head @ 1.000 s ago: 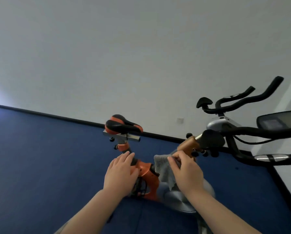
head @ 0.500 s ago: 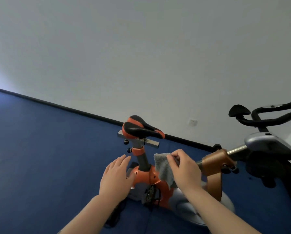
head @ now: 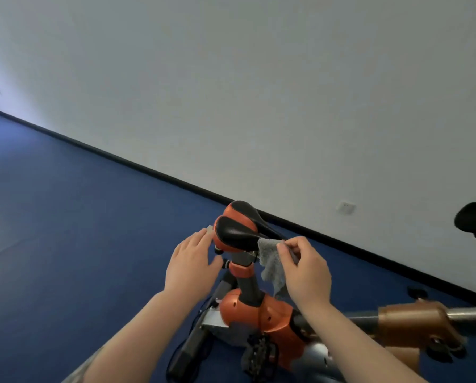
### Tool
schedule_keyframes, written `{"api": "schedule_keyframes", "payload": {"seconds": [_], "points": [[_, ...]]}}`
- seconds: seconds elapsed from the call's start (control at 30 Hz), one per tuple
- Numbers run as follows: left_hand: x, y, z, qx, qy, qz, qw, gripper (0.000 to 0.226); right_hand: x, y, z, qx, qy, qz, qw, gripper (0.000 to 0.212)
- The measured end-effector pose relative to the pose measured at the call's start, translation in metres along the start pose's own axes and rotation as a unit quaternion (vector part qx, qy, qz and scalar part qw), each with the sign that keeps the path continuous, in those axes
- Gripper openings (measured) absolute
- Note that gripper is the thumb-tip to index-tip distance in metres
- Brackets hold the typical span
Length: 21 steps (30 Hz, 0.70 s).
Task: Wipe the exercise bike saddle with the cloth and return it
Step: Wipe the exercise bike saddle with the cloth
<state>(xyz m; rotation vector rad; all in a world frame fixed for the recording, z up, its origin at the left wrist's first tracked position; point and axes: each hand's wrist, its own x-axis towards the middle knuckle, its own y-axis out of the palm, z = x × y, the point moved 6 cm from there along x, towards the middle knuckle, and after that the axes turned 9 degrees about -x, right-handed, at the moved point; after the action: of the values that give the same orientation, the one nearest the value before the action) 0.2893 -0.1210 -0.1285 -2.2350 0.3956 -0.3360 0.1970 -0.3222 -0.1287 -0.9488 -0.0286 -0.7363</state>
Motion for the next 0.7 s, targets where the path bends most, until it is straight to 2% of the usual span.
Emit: {"api": "schedule_keyframes", "payload": {"seconds": [0.2, 0.3, 0.57, 0.7], "points": [[0.048, 0.01, 0.038, 0.0, -0.016, 0.043, 0.999, 0.058, 0.025, 0.031, 0.006, 0.026, 0.032, -0.015, 0.999, 0.013], [0.078, 0.019, 0.052, -0.005, 0.01, 0.078, 0.997, 0.056, 0.038, 0.046, 0.006, 0.022, 0.067, -0.042, 0.997, 0.013], [0.16, 0.029, 0.082, -0.004, 0.114, 0.192, 0.975, 0.057, 0.051, 0.059, 0.027, -0.035, 0.179, -0.198, 0.963, 0.012], [0.178, 0.026, 0.085, -0.014, 0.152, 0.231, 0.961, 0.056, 0.053, 0.067, 0.042, -0.072, 0.225, -0.246, 0.94, 0.011]]}}
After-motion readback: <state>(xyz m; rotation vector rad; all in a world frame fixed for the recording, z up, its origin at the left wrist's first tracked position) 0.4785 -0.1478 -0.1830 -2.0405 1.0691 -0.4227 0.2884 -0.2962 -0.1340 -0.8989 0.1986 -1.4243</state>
